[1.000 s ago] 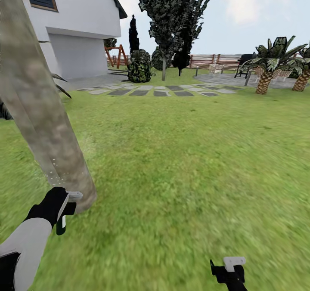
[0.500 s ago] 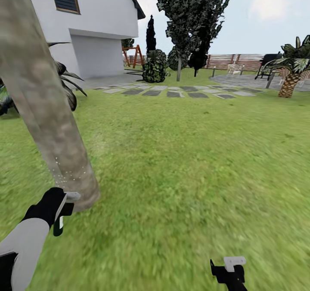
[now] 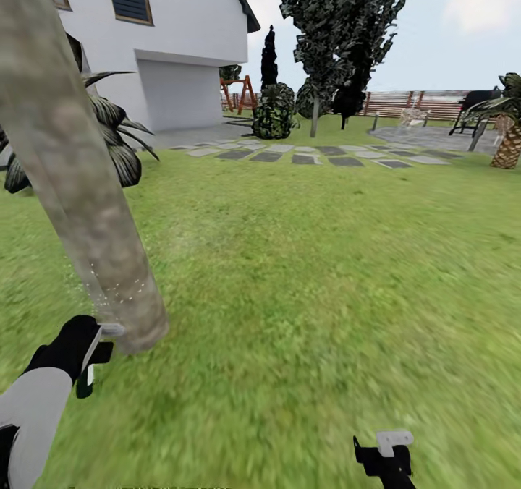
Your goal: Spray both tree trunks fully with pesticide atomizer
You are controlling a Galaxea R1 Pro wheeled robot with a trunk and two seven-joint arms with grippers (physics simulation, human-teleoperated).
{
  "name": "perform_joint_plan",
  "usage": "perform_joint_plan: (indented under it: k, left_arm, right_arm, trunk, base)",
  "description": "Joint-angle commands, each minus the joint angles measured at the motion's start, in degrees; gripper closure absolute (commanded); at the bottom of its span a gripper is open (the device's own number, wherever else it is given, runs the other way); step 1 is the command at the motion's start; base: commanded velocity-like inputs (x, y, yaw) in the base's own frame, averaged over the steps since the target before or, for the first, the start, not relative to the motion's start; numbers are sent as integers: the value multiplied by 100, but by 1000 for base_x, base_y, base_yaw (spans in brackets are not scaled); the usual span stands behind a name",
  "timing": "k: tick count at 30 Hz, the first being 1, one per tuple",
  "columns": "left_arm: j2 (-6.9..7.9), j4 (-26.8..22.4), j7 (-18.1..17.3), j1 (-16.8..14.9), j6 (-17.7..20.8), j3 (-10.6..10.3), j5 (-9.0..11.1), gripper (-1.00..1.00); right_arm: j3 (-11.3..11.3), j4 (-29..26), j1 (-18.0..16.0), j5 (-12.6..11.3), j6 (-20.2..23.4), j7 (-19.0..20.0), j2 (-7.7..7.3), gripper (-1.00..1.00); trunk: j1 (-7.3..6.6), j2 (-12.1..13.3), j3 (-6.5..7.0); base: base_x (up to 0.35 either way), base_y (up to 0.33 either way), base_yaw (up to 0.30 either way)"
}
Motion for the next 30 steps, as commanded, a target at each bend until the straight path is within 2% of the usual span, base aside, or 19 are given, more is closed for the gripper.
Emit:
perform_joint_plan:
  k: [1, 4, 7, 10, 12, 14, 15, 16, 19, 21, 30]
  left_arm:
    - [20, -15, -33, 5, 18, 21, 3, 100]
    - [-20, -36, -17, 8, 20, 34, 20, 100]
    - [-395, -48, 2, -68, 37, -5, 1, 100]
    - [-499, -58, 0, -102, 61, -22, 9, 100]
    - [-444, -59, -13, -183, 80, -7, 2, 100]
    - [-304, -81, -25, -227, 90, 8, -3, 100]
    - [-168, -114, -45, -243, 99, 18, 6, 100]
    - [-132, -126, -52, -243, 103, 15, 9, 100]
    - [-191, -142, -58, -237, 104, -10, 12, 100]
    - [-331, -150, -38, -244, 98, -18, 5, 100]
    - [-352, -156, -25, -262, 97, -27, 4, 100]
  right_arm:
    - [-38, 6, -4, 61, -18, -21, 1, -100]
    - [-38, 6, -4, 61, -21, -21, 1, -100]
    - [-38, 6, -4, 61, -18, -18, 1, -100]
    - [-38, 6, -4, 61, -19, -20, 1, -100]
    - [-38, 6, -4, 61, -17, -20, 1, -100]
    - [-38, 6, -4, 61, -17, -18, 1, -100]
    - [-38, 6, -4, 61, -16, -18, 1, -100]
    - [-38, 6, -4, 61, -16, -19, 1, -100]
    - [-38, 6, -4, 61, -18, -21, -5, -100]
    - [-38, 6, -4, 61, -20, -21, -17, -100]
    - [-38, 6, -4, 61, -17, -21, -25, -100]
  trunk:
    - [-1, -2, -5]
    - [-1, -2, -5]
    - [-1, -2, -5]
    - [-1, -2, -5]
    - [-1, -2, -5]
    - [-1, -2, -5]
    - [-1, -2, -5]
    - [-1, -2, -5]
    - [-1, -2, -5]
    - [-1, -2, -5]
    - [-1, -2, -5]
  base:
    - [2, -2, 276]
    - [1, -1, 276]
    - [0, 0, 277]
    - [0, 0, 274]
    - [0, 0, 226]
    - [0, 0, 94]
    - [0, 0, 30]
    - [0, 0, 15]
    - [11, 0, 6]
    - [228, -36, 1]
    - [304, -81, 0]
